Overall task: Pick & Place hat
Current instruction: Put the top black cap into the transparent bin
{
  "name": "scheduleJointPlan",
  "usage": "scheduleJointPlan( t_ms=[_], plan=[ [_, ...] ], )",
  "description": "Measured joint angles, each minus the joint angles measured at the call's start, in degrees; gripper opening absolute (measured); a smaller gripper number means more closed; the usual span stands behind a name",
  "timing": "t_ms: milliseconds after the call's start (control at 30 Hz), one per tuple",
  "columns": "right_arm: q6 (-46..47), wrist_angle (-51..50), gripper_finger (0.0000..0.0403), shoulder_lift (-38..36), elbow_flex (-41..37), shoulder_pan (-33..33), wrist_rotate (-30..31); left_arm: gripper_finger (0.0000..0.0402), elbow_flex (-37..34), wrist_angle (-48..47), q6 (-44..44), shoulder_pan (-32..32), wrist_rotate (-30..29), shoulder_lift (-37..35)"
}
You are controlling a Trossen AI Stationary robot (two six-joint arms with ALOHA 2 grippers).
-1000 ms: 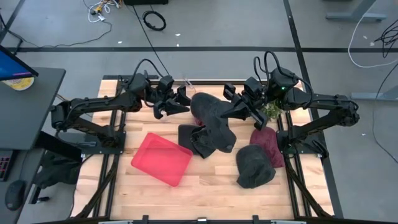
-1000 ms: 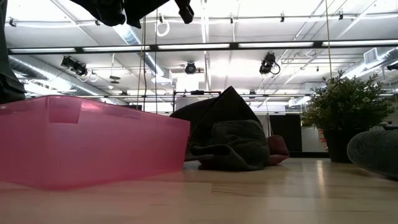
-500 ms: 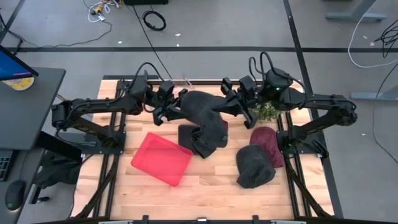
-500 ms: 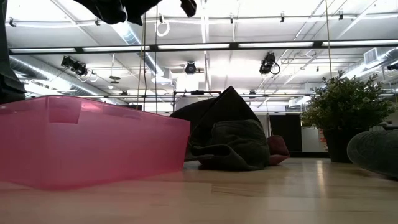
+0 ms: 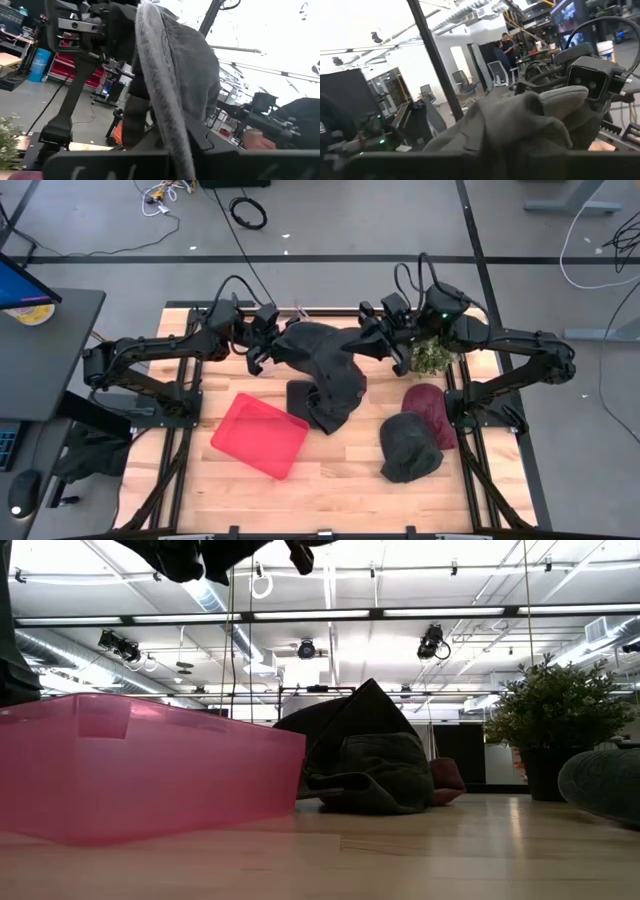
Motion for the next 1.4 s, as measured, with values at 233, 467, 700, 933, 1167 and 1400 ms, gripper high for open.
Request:
scheduleJointPlan(
  t_ms=[233, 467, 700, 933, 1167, 1400],
  plan=[
    [3.91, -3.11, 0.0189, -4.94, 0.0, -3.28, -4.55, 0.0011, 0.0, 0.0, -1.76, 0.75, 2.36, 0.0],
    [3.55, -13.61, 0.0249, -12.56, 0.02, -7.95, -3.62, 0.0011, -0.04, -0.8, -7.11, 2.76, 0.24, -0.02],
    [-3.13, -26.03, 0.0239, -17.18, 0.02, -8.14, 9.84, 0.0011, -0.07, -5.17, -15.16, 7.38, -15.7, -0.04],
    [-3.43, -29.77, 0.0219, -15.34, 0.0, -8.12, 11.66, 0.0011, -0.07, -15.76, -24.96, 11.7, -28.03, -0.11],
    [-2.95, -29.06, 0.0212, -12.54, -4.38, -8.12, 11.75, 0.0011, -0.09, -26.74, -17.08, 17.53, -28.94, -3.91],
    [1.09, -21.98, 0.0212, -11.35, -11.11, -8.1, 11.6, 0.0011, 1.55, -44.1, -1.64, 24.65, -26.76, -11.54]
  ],
)
